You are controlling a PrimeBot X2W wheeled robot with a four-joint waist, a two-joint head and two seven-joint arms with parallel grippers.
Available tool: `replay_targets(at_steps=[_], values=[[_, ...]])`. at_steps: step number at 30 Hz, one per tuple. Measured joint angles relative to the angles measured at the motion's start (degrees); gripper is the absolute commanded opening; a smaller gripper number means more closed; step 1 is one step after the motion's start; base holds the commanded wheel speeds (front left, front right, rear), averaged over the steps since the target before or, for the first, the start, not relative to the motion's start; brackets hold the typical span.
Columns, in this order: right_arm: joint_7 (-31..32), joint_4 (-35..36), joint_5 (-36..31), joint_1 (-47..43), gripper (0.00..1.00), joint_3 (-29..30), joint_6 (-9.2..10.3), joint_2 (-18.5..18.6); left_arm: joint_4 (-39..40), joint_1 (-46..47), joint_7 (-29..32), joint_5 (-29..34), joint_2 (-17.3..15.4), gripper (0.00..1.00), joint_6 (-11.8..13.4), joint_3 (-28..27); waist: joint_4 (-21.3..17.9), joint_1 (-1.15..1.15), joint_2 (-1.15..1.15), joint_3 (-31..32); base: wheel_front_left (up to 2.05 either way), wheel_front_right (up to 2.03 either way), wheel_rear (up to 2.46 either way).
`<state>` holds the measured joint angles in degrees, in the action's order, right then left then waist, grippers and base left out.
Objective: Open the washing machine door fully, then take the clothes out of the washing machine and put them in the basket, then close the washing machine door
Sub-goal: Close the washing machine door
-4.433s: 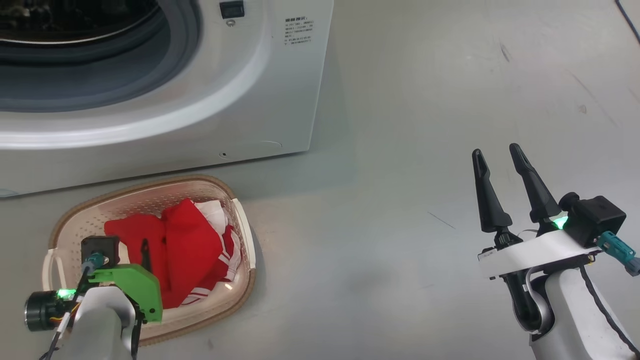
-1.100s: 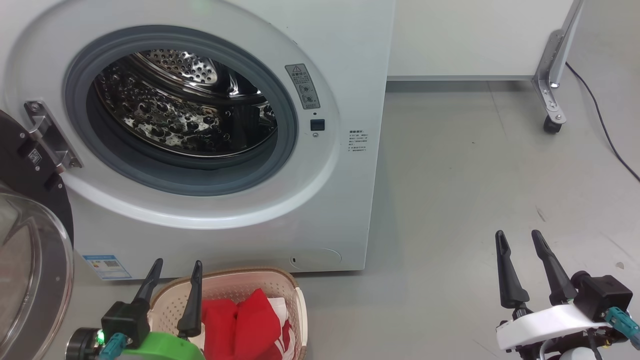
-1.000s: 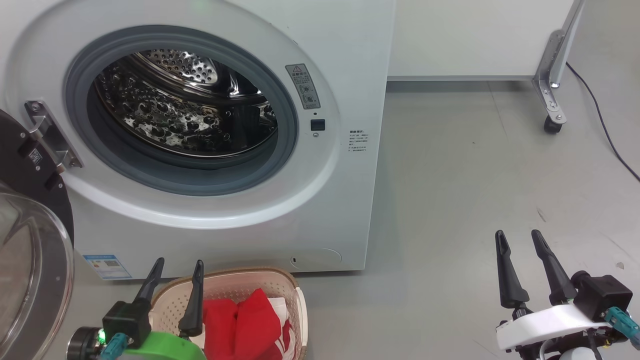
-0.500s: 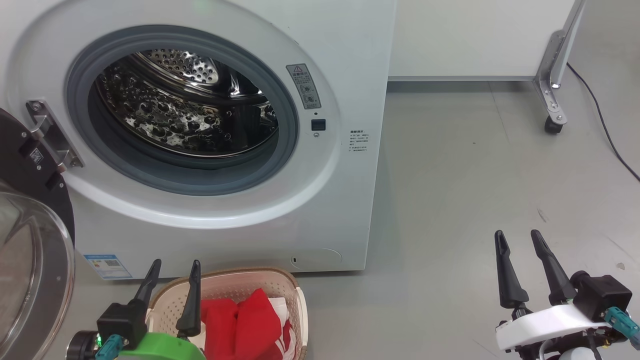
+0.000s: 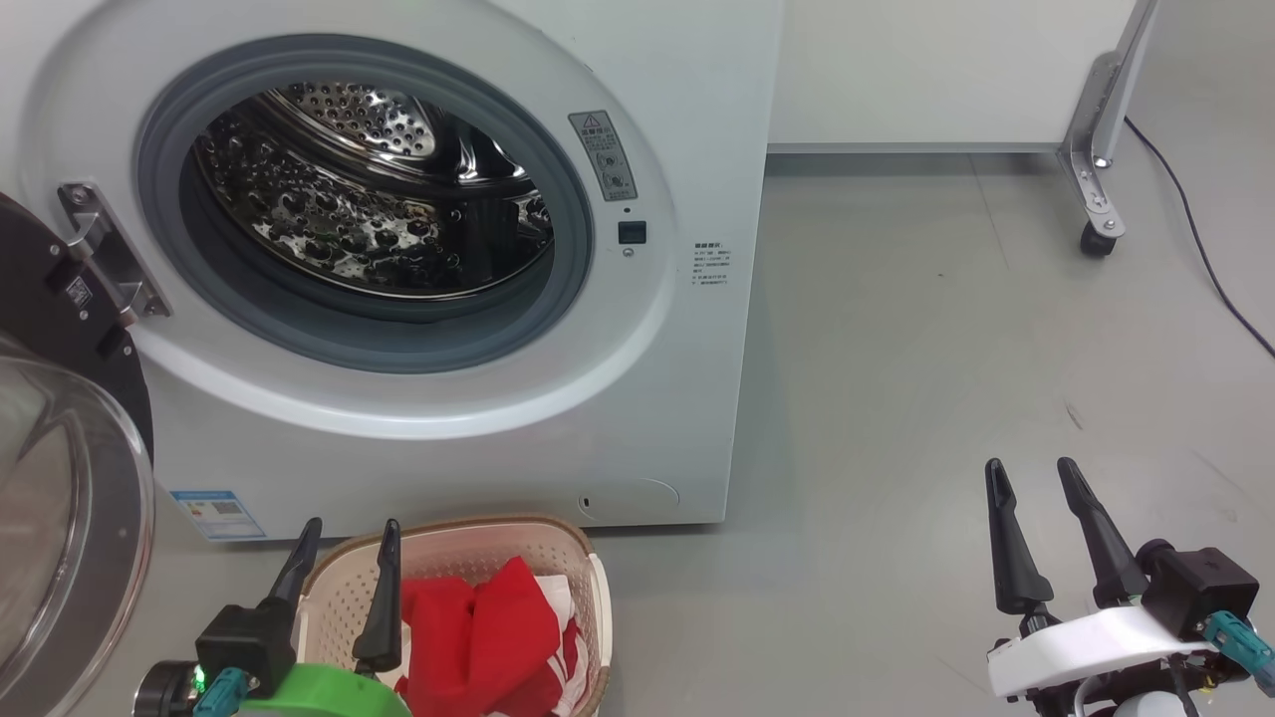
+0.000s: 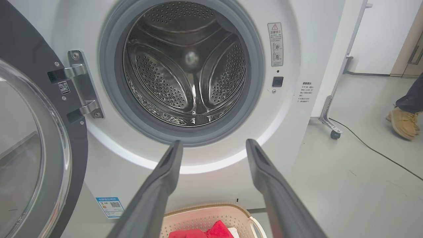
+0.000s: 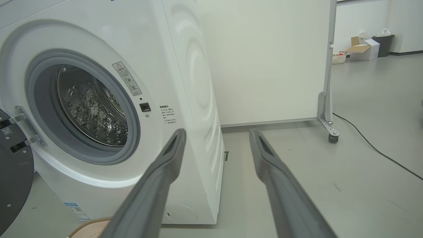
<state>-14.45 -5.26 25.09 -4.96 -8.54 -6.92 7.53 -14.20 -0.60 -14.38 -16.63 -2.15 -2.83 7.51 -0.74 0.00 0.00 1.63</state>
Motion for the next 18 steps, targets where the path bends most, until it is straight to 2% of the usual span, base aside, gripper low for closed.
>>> replay_targets(at_steps=[18], values=[[0.0, 0.07, 0.01, 0.0, 1.0, -0.12, 0.01, 0.0, 1.58, -0.01, 0.0, 0.04, -0.01, 1.0, 0.08, 0.23, 0.03, 0.0, 0.0, -0.21, -1.14, 1.14, 0.0]])
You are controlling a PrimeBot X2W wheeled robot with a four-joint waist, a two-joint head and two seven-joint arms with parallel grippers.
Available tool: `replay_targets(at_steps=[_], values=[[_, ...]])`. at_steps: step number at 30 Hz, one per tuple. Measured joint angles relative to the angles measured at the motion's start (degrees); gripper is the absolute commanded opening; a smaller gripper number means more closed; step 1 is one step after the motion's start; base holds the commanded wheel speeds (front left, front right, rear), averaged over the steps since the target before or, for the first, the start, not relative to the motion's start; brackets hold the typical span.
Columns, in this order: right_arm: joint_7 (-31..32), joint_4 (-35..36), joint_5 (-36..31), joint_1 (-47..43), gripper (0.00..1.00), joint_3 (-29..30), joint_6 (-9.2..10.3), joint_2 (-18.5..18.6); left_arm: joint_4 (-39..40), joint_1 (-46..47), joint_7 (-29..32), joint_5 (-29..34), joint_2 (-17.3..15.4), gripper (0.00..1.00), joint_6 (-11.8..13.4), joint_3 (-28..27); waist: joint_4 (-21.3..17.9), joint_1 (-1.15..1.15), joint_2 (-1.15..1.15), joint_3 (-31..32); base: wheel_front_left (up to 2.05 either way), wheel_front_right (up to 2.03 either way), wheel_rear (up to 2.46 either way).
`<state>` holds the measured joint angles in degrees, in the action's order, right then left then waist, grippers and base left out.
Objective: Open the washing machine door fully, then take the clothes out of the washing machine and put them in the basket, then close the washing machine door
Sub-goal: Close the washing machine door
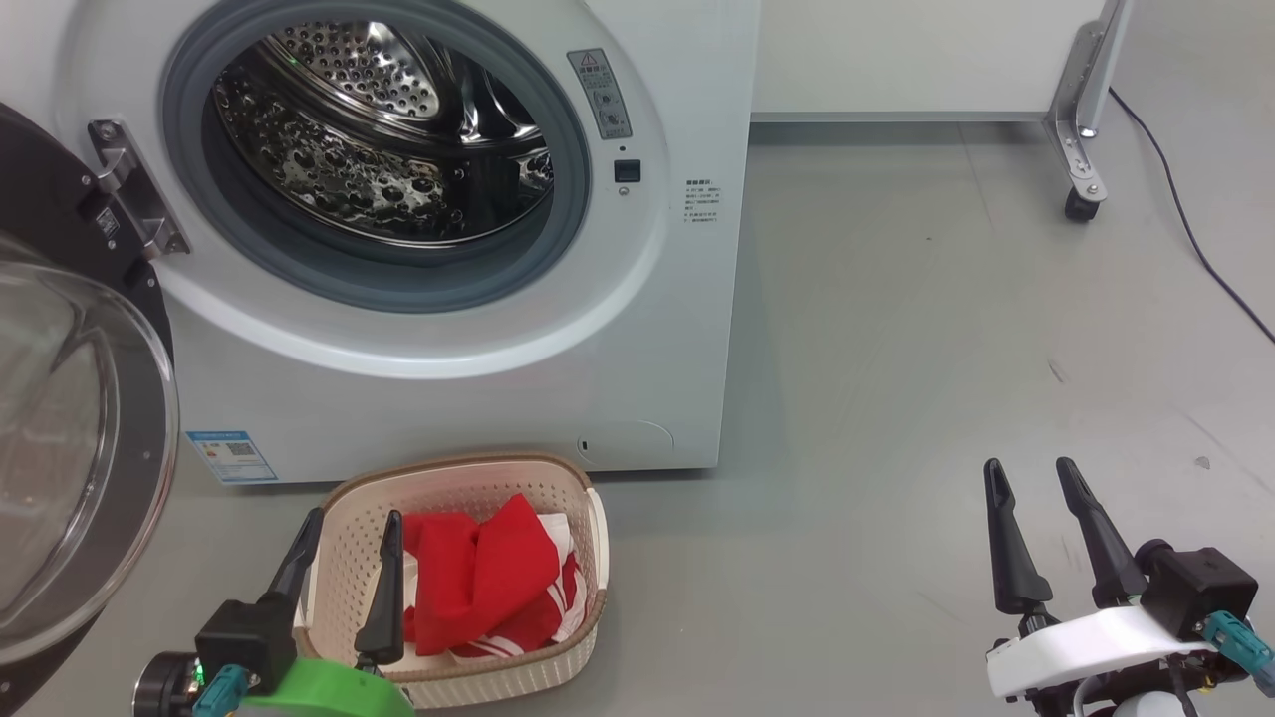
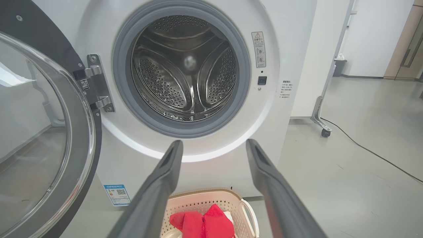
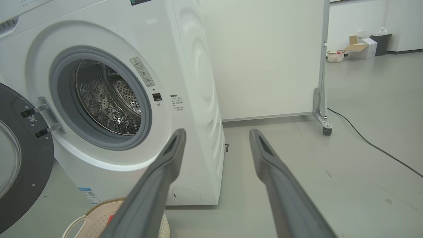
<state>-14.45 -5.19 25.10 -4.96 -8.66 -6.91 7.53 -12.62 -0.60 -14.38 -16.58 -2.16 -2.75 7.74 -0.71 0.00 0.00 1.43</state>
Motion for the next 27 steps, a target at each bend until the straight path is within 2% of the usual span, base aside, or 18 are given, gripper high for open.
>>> replay_targets(at_steps=[11, 27], values=[[0.0, 0.0, 0.0, 0.0, 1.0, -0.35, 0.0, -0.01, 0.13, -0.02, 0.0, 0.26, 0.0, 1.0, 0.0, 0.18, 0.23, 0.0, 0.0, 0.33, -0.79, 0.79, 0.0], [0.0, -0.02, 0.05, 0.01, 1.0, -0.73, 0.0, -0.18, 0.44, -0.57, 0.0, 0.49, 0.0, 1.0, 0.01, 0.01, 0.48, 0.0, 0.0, 0.56, -0.42, 0.42, 0.0]])
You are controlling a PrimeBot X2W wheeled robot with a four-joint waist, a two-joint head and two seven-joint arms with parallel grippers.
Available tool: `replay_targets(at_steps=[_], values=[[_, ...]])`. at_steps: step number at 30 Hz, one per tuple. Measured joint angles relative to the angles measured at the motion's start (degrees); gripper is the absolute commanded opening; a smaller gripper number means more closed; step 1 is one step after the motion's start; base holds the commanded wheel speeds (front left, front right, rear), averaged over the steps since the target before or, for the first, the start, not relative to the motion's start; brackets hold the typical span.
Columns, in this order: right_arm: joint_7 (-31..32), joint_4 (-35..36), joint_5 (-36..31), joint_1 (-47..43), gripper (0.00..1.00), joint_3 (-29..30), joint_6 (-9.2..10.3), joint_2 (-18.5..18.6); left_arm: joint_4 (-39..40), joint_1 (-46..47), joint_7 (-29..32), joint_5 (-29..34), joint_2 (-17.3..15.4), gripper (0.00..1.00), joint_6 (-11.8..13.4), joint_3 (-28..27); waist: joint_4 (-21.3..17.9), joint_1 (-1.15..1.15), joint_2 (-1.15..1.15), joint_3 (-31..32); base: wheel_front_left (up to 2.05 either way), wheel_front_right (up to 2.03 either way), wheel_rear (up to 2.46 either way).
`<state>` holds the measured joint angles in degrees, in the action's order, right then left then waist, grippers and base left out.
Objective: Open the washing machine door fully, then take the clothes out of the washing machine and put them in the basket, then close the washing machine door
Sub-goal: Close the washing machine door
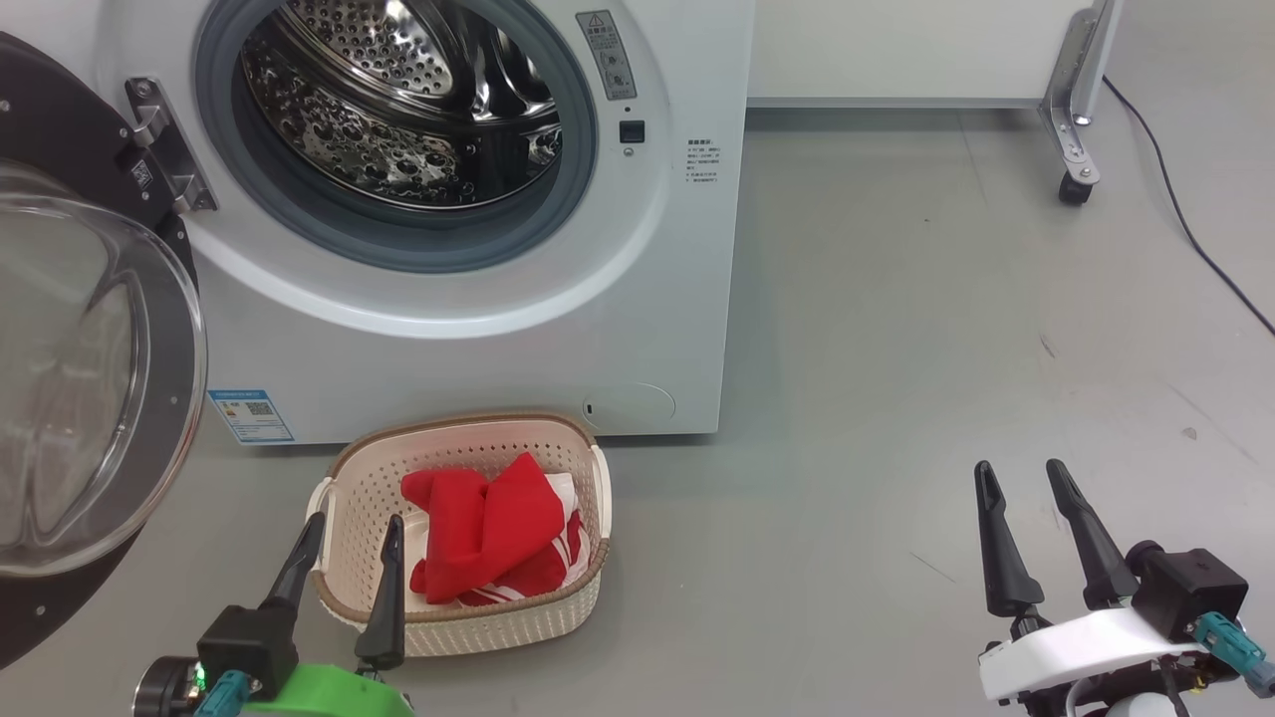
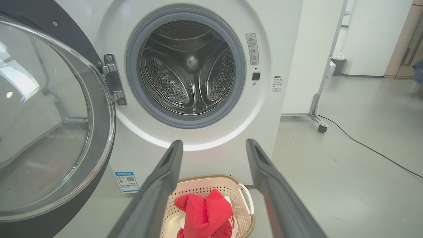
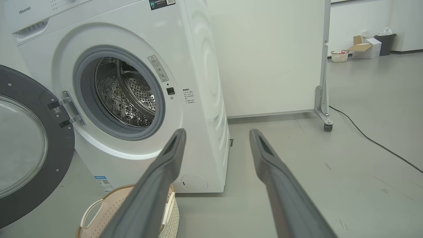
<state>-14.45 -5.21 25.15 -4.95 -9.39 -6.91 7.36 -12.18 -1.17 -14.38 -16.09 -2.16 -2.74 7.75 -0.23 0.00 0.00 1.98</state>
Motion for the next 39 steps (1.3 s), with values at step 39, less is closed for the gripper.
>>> replay_targets(at_steps=[39], values=[[0.0, -0.07, 0.0, 0.01, 1.0, -0.02, 0.0, 0.05, 1.0, -0.06, 0.0, 0.48, -0.01, 1.0, 0.0, -0.12, -0.46, 0.0, 0.0, -0.94, -0.01, 0.01, 0.0]])
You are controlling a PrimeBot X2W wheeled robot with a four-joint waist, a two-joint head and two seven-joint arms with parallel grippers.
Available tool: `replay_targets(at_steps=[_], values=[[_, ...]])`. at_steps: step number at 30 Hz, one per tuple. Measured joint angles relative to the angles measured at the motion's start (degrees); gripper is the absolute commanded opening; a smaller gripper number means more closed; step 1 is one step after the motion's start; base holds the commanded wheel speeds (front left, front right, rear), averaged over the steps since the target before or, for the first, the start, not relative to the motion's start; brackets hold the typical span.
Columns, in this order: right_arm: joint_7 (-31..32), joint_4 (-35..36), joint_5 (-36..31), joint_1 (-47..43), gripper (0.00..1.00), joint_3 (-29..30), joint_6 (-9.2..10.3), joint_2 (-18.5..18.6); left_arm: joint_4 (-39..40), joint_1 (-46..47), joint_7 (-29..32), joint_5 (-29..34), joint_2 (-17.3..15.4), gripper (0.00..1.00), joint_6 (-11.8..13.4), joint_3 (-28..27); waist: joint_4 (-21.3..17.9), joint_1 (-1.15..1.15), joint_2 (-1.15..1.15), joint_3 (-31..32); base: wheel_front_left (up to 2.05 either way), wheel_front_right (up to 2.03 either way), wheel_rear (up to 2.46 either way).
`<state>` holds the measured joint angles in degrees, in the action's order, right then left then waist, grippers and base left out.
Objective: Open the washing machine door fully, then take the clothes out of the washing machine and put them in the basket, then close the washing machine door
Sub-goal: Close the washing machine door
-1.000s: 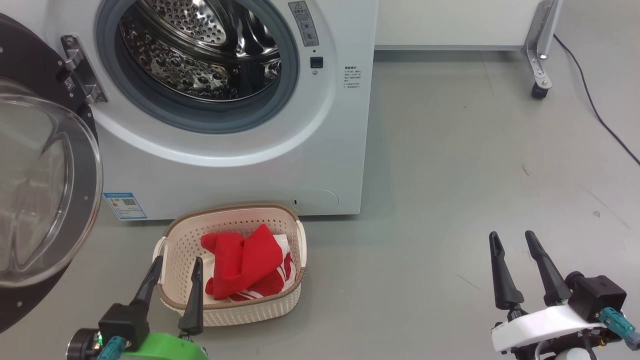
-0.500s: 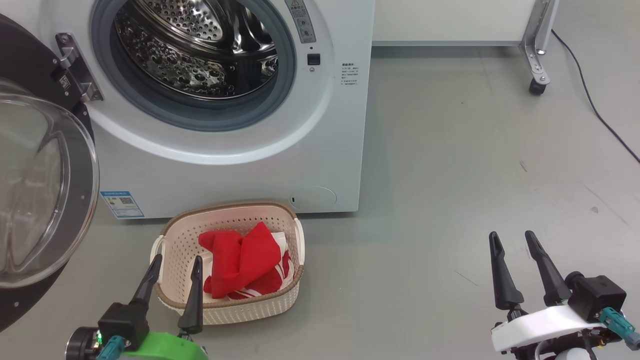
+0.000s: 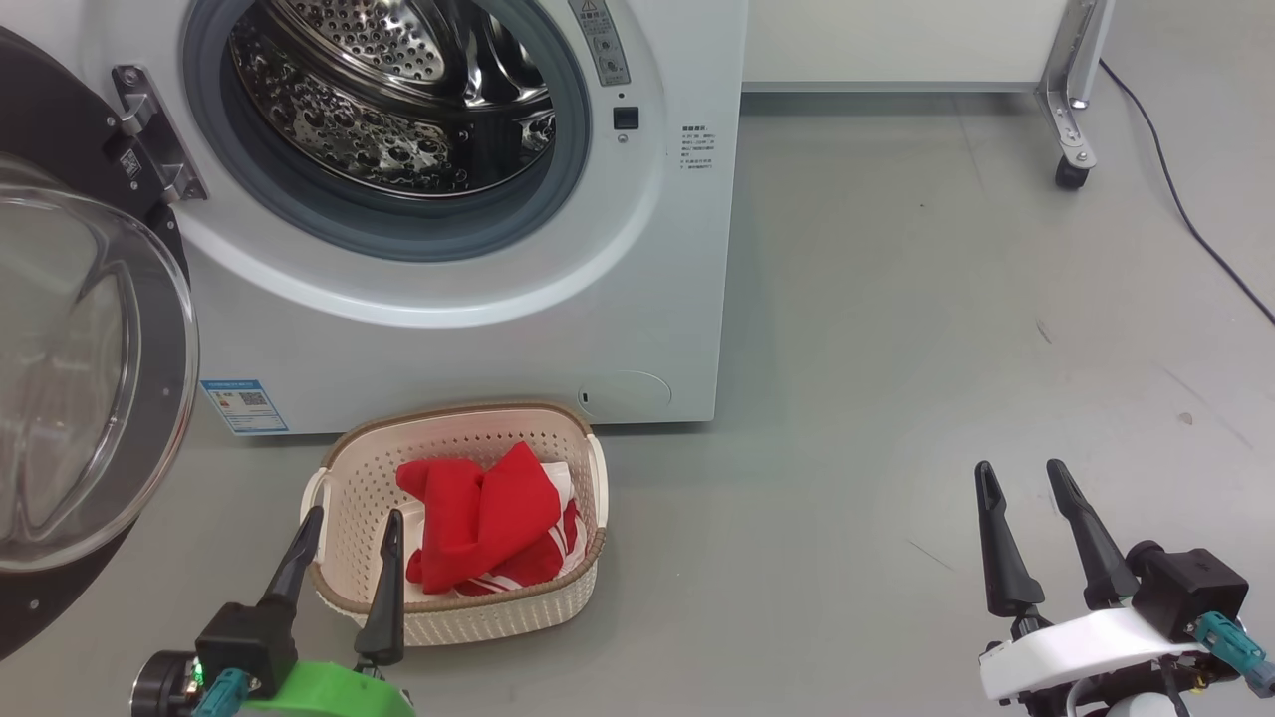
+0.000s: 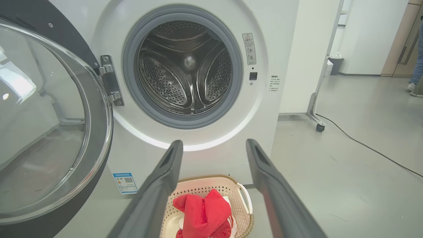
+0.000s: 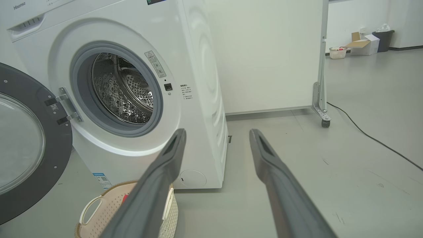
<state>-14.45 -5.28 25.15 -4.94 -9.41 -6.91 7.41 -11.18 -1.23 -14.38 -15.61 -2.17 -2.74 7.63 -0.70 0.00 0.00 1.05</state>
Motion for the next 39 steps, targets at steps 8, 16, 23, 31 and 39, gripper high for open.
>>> replay_targets(at_steps=[8, 16, 23, 31, 39], values=[[0.0, 0.03, 0.13, -0.02, 1.0, 0.59, 0.49, 0.11, 0.1, 0.01, 0.0, -0.12, 0.0, 1.0, 0.0, 1.0, 1.22, 0.0, 0.0, -0.26, 0.0, 0.0, 0.0], [0.01, 0.15, 0.54, -0.31, 1.0, 1.1, 0.51, 0.2, 0.08, 0.04, 0.0, -1.03, -0.01, 1.0, -0.03, 2.05, 4.15, 0.0, 0.0, -0.53, 0.0, 0.0, 0.0], [0.01, 0.57, 0.56, -0.31, 1.0, 1.0, 0.49, 0.04, 0.03, 0.04, 0.0, -0.77, -0.01, 1.0, 0.0, 2.13, 8.22, 0.0, 0.0, -0.67, 0.0, 0.0, 0.0], [0.01, 0.65, 0.63, -0.31, 1.0, 0.34, 0.49, -0.27, 0.05, 0.05, 0.0, -0.44, -0.03, 1.0, 0.45, 1.76, 13.97, 0.0, 0.0, -0.85, 0.0, 0.0, 0.0], [0.0, 0.65, 0.63, -0.31, 1.0, -0.11, 0.48, -0.35, -0.1, 0.07, 0.0, 0.13, -0.21, 1.0, 0.79, 1.6, 20.19, 0.0, 0.0, -0.91, 0.0, 0.0, 0.0]])
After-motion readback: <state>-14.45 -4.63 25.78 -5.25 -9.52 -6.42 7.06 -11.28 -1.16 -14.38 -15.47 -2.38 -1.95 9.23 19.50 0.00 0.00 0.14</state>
